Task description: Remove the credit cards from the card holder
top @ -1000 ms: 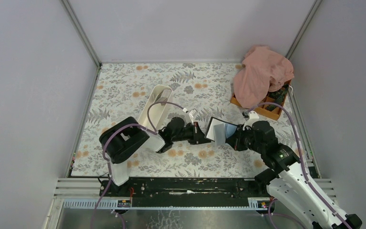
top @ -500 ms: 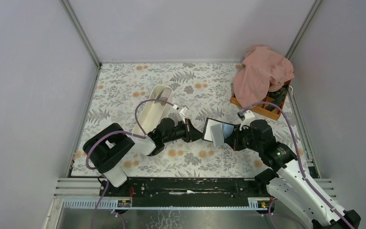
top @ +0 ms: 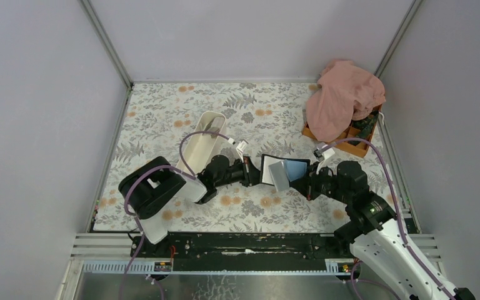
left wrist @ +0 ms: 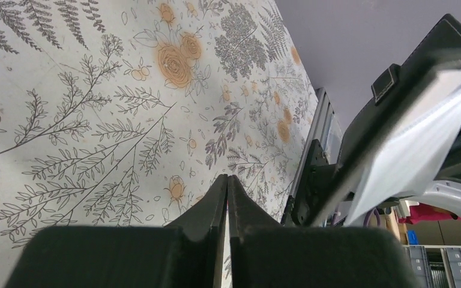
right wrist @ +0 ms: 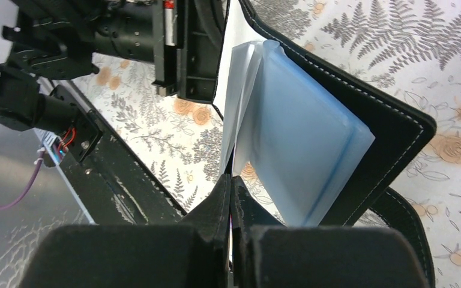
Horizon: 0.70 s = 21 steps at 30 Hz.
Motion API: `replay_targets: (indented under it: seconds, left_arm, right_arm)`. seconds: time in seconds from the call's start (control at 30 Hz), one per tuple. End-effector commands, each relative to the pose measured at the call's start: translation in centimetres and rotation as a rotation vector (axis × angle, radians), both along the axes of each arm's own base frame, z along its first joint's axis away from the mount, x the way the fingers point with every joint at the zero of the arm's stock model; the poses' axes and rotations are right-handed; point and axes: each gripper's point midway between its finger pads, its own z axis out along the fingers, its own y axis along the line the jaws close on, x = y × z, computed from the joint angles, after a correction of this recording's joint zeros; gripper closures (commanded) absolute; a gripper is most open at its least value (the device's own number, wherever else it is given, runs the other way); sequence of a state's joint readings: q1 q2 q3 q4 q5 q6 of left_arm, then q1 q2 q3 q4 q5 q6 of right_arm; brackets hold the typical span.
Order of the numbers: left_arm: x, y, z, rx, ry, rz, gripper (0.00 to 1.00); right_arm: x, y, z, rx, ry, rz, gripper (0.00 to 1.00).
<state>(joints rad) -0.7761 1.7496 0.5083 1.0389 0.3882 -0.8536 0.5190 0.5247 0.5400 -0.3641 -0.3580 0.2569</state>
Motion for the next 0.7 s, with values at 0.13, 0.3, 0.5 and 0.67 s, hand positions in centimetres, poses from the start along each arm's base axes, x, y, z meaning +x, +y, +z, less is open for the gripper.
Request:
replay_targets:
  seconds: [0.13,0.3,0.5,0.67]
  left_arm:
    - [0.6,-0.5,2.4,-0.106,-0.056,-0.021,0.92]
    - [0.6,0.0,2.0,-0.095,-0.048,0.006,0.9]
    - [2.2,2.2,-1.8,0.119,0.014,0.139,0.89]
    - [2.5,3.7,-1.9,0.171,0.002,0.201,0.87]
  right_arm:
    - [-0.6,1.6,2.3,0.078,-0.08,0.106,1.0]
    - [0.3,1.2,1.9,0.069,-0.078,0.049,1.0]
    - [2.8,0.1,1.0,0.064,-0.058,-0.119,1.0]
    - [3.9,-0.2,-1.8,0.059,0.045,-0.221,1.0]
